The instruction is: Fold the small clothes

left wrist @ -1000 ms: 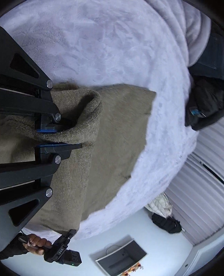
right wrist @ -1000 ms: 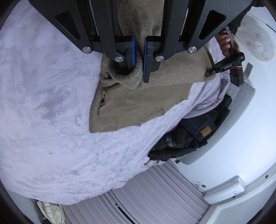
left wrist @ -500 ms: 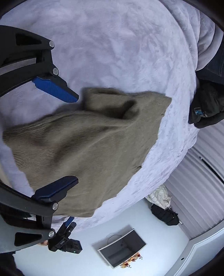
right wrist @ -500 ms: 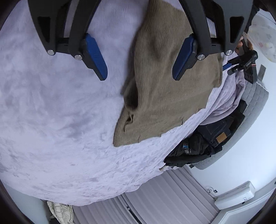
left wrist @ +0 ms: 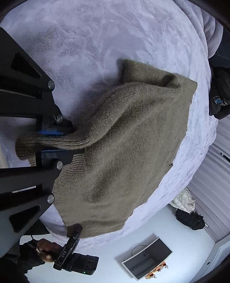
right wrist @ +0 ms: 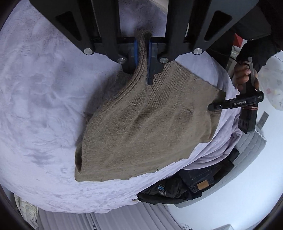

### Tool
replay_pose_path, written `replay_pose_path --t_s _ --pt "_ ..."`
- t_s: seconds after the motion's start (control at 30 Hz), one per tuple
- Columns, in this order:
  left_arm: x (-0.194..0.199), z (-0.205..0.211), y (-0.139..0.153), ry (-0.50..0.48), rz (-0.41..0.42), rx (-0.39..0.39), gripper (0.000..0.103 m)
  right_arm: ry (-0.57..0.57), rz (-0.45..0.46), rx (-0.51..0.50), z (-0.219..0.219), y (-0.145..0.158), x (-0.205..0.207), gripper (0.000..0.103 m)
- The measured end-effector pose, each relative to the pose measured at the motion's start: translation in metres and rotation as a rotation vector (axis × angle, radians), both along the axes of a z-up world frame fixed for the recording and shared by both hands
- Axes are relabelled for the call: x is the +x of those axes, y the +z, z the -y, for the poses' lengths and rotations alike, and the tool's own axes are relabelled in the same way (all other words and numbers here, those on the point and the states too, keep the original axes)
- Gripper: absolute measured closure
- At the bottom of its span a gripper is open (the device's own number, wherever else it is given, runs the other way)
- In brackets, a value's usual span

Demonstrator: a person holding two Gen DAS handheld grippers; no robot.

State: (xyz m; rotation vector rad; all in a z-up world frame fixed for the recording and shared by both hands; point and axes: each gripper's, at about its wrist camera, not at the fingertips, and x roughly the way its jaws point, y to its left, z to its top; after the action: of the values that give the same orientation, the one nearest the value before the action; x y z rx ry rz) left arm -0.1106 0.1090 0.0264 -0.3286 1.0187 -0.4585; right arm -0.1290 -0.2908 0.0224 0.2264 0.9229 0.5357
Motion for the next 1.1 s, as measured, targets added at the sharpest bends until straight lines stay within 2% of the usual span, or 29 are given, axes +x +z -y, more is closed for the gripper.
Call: replay_pose_path --t_s 0.2,0.33,0.47,0.6,0.77,0.93,1.0,1.07,1.1 --pt "-0.005 -0.005 0.059 0.005 0.170 -0.054 0.091 0.024 0.106 0.145 0.016 0.046 -0.001 0.095" --pt "0.023 -0.012 0.091 0.039 0.236 -0.101 0.091 0.026 0.176 0.232 0.026 0.081 0.024 0.095" --pt "0.065 -0.015 0.116 0.096 0.287 -0.112 0.091 -0.019 0.239 0.287 0.026 0.109 0.062 0.095" --pt "0.131 -0.015 0.117 0.149 0.244 -0.117 0.091 -0.096 0.221 0.317 0.023 0.118 0.118 0.095" --pt "0.204 -0.011 0.088 0.190 0.135 -0.066 0.091 -0.197 0.142 0.240 0.012 0.105 0.193 0.095" --pt "0.260 -0.007 0.052 0.212 0.031 -0.021 0.091 -0.261 0.049 0.146 0.007 0.075 0.249 0.095" --pt "0.277 -0.007 0.033 0.225 -0.043 -0.010 0.091 -0.275 -0.008 0.141 0.007 0.058 0.265 0.095" --pt "0.287 -0.010 0.018 0.242 -0.100 -0.016 0.082 -0.285 -0.075 0.123 0.005 0.040 0.280 0.092" --pt "0.288 -0.013 0.012 0.249 -0.113 -0.031 0.082 -0.290 -0.093 0.101 0.004 0.032 0.286 0.092"
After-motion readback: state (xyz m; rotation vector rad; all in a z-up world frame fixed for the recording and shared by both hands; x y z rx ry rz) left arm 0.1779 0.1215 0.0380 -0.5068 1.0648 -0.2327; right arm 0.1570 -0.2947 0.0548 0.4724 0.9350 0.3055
